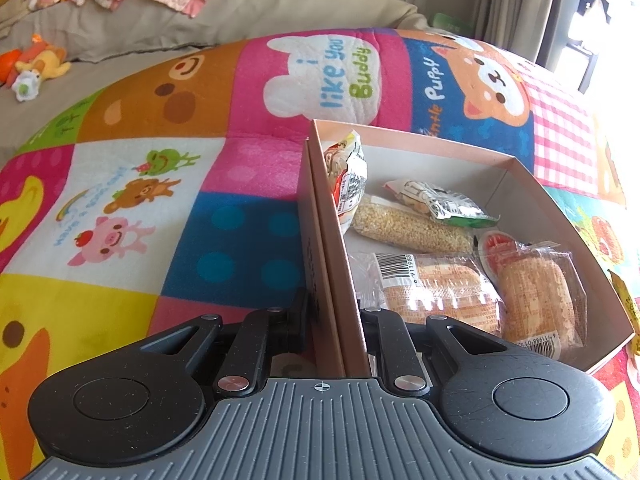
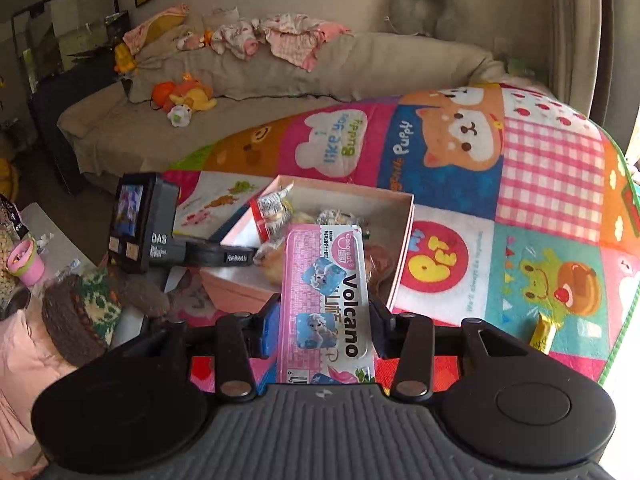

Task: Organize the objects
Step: 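Carry the Volcano packet into the pink box and release it, then grasp the yellow cheese stick with the right gripper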

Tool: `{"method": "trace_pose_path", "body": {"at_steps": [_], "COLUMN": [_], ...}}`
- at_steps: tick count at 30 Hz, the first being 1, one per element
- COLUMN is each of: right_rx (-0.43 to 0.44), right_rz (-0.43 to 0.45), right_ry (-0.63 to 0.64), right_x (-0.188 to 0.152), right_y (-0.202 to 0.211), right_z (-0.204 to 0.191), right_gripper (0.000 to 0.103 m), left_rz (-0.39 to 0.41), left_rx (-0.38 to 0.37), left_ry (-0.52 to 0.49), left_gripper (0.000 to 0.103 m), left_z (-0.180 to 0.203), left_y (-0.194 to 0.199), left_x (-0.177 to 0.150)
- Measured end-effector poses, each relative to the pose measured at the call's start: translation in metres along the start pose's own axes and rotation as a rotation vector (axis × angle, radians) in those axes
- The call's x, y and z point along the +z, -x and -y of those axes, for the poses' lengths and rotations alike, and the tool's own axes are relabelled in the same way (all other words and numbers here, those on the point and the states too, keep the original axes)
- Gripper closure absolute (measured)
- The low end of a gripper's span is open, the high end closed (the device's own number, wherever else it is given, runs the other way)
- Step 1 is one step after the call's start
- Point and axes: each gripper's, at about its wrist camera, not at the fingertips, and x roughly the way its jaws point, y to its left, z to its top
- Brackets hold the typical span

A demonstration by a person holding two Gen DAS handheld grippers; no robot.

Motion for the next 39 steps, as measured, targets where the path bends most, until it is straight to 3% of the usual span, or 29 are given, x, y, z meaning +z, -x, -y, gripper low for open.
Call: {"method": "trace_pose_path", "body": {"at_steps": [4,8,12,16,18,22,29,33,35,39], "right_rx": [0.059,0.083,0.024,0.052,0.058,-0.025,-0.268,-0.367,-0.416,-0.459], "right_rz": [0.016,-0.053,-0.087,-0.095,-0.069,-0.006,0.029,0.008,0.008,-0.006], "right_ry": [-0.060,-0.135,-0.191,-0.262,-0.252,-0.166,-0.085,-0.114,-0.143,-0.247], "right_x": [0.040,0.069,0.080,0.084,0.084,0.077,0.029,-0.014,-0.037,-0.077], "right_y": [-0.037,-0.105,-0.166,-0.194,-0.189,-0.161,-0.104,-0.075,-0.057,-0.032], "right_z": [-0.002,-0.005,-0.006,0.002,0.003,0.011,0.056,0.088,0.104,0.136], "right_gripper": [0.059,0.059,0.059,0.056,0.049,0.042,0.029,0.026,0.019,0.013], "left_rz": [0.000,-0.001,-0.003,-0.003,-0.002,0.000,0.001,0.002,0.002,0.000], "left_rx": [-0.004,-0.015,-0.022,-0.023,-0.023,-0.022,-0.017,-0.012,-0.004,0.007], "left_ry": [0.004,0.014,0.022,0.022,0.023,0.026,0.025,0.026,0.022,0.013], "left_gripper": [0.086,0.085,0.085,0.085,0.085,0.085,0.085,0.086,0.086,0.087], "left_z": [0.000,-0.002,-0.003,-0.003,-0.003,-0.003,-0.003,-0.002,-0.001,0.001], "left_y": [0.000,-0.001,-0.001,0.000,0.000,0.000,0.000,0.001,0.001,0.000], "left_x": [0.000,0.000,0.000,0.000,0.000,0.000,-0.001,-0.001,-0.001,-0.001]}}
